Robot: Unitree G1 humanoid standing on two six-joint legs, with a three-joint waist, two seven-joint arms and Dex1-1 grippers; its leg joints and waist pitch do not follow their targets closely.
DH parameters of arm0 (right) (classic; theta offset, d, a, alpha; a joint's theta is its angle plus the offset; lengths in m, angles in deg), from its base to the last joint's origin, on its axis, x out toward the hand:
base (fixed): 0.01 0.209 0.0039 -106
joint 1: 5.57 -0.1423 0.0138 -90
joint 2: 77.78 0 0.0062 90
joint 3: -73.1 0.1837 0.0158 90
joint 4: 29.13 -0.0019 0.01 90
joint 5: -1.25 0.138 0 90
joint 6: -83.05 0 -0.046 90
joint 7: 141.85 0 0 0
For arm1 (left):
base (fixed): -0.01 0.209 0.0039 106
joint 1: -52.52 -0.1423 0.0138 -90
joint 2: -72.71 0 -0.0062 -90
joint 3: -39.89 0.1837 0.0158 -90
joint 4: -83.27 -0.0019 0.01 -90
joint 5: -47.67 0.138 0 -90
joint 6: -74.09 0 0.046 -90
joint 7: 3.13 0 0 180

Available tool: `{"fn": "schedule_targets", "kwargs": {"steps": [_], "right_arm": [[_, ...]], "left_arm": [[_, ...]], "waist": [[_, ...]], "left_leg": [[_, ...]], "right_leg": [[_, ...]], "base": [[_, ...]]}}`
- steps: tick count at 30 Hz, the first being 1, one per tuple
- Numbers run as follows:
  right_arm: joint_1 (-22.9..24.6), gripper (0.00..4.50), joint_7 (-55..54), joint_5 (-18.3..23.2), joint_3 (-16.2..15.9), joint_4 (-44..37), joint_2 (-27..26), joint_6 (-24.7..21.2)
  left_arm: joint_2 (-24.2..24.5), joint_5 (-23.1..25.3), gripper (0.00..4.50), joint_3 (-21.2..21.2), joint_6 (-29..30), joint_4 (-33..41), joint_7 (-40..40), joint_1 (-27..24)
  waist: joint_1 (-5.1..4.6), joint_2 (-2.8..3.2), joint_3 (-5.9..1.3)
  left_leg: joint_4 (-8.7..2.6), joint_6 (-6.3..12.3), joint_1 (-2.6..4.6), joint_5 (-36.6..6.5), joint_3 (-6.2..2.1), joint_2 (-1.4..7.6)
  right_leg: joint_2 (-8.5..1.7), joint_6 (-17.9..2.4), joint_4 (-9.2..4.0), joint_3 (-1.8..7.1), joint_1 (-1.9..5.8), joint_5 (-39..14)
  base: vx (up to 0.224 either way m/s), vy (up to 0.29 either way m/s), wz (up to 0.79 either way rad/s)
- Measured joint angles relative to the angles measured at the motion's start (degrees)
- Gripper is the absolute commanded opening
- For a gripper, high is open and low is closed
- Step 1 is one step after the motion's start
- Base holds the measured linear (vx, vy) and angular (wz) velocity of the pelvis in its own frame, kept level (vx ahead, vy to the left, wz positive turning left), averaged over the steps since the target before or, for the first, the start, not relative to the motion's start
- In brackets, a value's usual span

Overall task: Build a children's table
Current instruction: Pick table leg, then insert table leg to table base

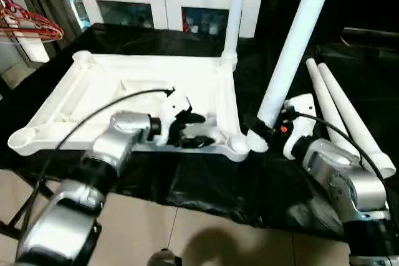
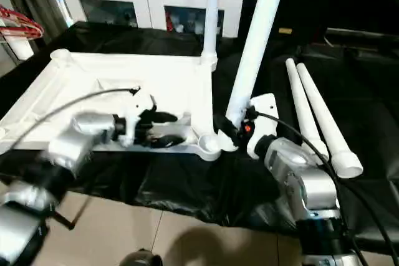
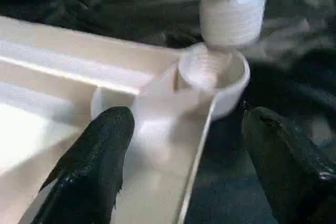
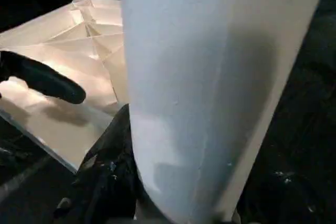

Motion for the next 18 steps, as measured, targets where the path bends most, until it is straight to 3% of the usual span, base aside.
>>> {"fn": "schedule_targets", "kwargs": {"steps": [10, 18], "right_arm": [[0.56, 1.90, 0.63, -0.39, 0.02, -0.06, 0.31, 0.76], [0.99, 1.90, 1.12, -0.40, 0.08, -0.35, 0.53, 0.76]], "left_arm": [[-2.07, 4.61, 2.64, 1.65, -7.09, -13.45, 3.43, 5.47], [-2.66, 7.49, 2.04, 1.86, -8.28, -20.70, 4.31, 8.52]], "waist": [[0.05, 0.18, -0.03], [0.01, 0.24, -0.04]], "left_leg": [[0.01, 0.00, 0.05, 0.00, 0.00, 0.01], [0.01, 0.00, 0.07, 0.00, 0.00, 0.01]], "right_leg": [[-0.01, -0.11, 0.02, -0.01, 0.03, 0.06], [-0.01, -0.12, 0.03, -0.01, 0.04, 0.06]], "base": [[0.000, 0.000, 0.00], [0.000, 0.000, 0.00]]}}
